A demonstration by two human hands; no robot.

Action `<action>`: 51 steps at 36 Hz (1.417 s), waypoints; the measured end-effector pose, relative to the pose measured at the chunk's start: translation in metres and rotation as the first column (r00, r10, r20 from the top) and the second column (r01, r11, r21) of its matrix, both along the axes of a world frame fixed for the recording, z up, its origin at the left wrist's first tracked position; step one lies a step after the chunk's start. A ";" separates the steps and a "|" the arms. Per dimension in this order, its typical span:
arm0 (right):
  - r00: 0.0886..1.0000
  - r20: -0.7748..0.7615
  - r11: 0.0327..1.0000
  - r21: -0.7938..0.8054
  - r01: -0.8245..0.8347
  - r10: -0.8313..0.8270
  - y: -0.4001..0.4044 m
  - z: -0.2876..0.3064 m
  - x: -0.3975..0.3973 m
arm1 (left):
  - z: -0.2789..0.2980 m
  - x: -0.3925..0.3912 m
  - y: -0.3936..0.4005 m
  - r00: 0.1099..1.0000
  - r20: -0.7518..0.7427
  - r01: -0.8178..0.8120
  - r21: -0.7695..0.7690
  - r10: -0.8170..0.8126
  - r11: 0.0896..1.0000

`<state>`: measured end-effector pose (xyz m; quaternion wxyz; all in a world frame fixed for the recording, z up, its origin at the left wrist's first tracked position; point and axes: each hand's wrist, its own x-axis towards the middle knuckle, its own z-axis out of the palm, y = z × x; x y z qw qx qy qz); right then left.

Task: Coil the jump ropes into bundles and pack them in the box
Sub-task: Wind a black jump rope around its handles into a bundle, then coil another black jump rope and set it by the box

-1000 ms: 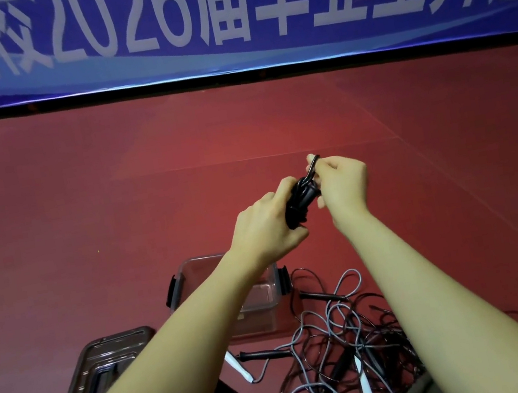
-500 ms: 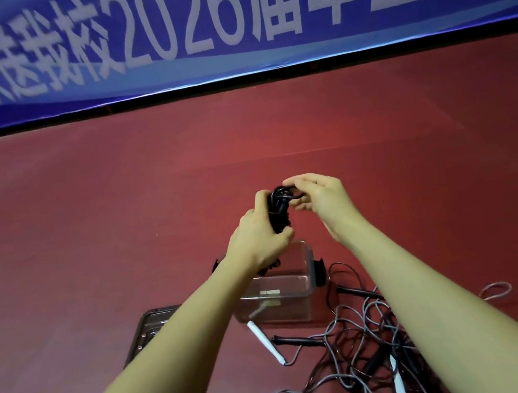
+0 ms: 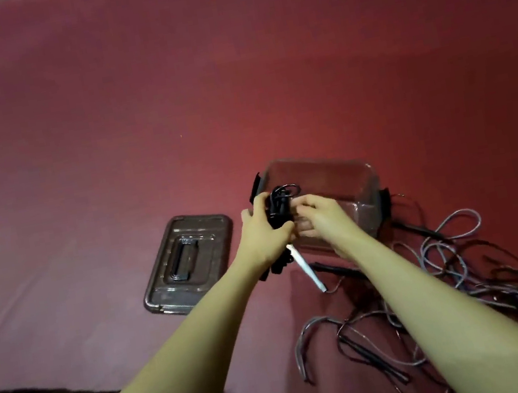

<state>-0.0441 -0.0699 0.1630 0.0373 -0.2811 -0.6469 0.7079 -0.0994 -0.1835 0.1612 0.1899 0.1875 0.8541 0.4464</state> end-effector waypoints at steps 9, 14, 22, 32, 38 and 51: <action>0.972 0.217 0.995 -0.057 -0.076 0.087 -0.031 -0.141 -0.020 | -0.125 -0.020 -0.033 0.981 0.190 -0.009 -0.166 0.041 0.986; 0.952 0.275 0.991 -0.023 -0.131 0.132 -0.033 -0.188 -0.023 | -0.166 -0.029 -0.033 0.965 0.257 0.021 -0.266 0.050 0.964; 0.936 0.306 0.974 0.089 -0.210 0.173 -0.029 -0.231 -0.033 | -0.194 -0.041 -0.032 0.987 0.155 0.019 -0.369 0.042 0.929; 0.927 0.296 0.898 0.301 -0.322 0.233 -0.027 -0.221 -0.039 | -0.178 -0.040 -0.034 0.999 0.033 0.028 -0.464 -0.015 0.885; 0.954 0.269 0.904 0.362 -0.229 0.134 -0.020 -0.176 -0.014 | -0.147 -0.019 -0.024 0.994 -0.059 0.059 -0.390 -0.089 0.919; 0.940 0.190 0.822 0.553 0.135 -0.282 0.063 -0.123 0.100 | -0.098 0.072 0.067 0.914 -0.032 0.385 -0.244 -0.404 0.890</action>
